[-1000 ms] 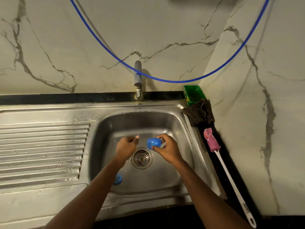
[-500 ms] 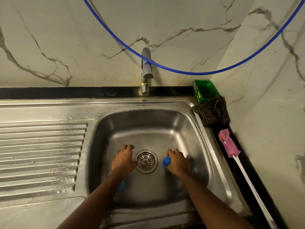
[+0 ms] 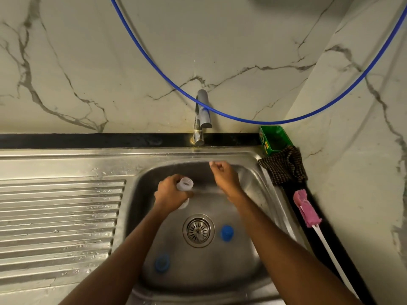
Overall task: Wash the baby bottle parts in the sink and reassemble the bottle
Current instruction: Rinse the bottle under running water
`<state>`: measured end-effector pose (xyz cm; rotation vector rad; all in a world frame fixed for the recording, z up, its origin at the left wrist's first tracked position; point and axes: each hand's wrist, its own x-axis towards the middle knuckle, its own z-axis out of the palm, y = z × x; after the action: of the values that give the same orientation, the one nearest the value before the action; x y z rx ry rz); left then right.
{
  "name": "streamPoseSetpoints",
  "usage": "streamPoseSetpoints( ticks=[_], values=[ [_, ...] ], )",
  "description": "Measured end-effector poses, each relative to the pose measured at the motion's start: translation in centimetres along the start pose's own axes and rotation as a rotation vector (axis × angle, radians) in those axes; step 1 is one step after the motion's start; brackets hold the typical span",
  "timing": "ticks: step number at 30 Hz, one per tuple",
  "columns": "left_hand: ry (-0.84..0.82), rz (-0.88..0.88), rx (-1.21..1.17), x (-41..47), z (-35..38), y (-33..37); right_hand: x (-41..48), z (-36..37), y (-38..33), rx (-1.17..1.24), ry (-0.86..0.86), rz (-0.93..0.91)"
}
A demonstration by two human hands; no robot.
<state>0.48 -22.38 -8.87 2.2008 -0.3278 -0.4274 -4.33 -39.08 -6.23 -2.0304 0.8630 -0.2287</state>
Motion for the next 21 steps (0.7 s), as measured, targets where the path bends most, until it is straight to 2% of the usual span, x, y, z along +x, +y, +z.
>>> streamPoseSetpoints(
  ticks=[6,14,16,21],
  values=[
    [0.007,0.069,-0.050,1.4,-1.7,2.4,3.9,-0.2,-6.7,0.330,-0.135,0.149],
    [0.011,0.086,-0.034,1.8,-2.3,2.7,6.3,0.6,-7.2,0.507,-0.218,0.309],
    [-0.004,0.098,-0.021,1.9,-2.2,2.7,6.6,0.6,-7.2,0.505,-0.213,0.296],
    [-0.049,0.152,0.026,2.5,-1.4,2.8,7.2,1.1,-7.7,0.305,-0.162,0.181]
  ],
)
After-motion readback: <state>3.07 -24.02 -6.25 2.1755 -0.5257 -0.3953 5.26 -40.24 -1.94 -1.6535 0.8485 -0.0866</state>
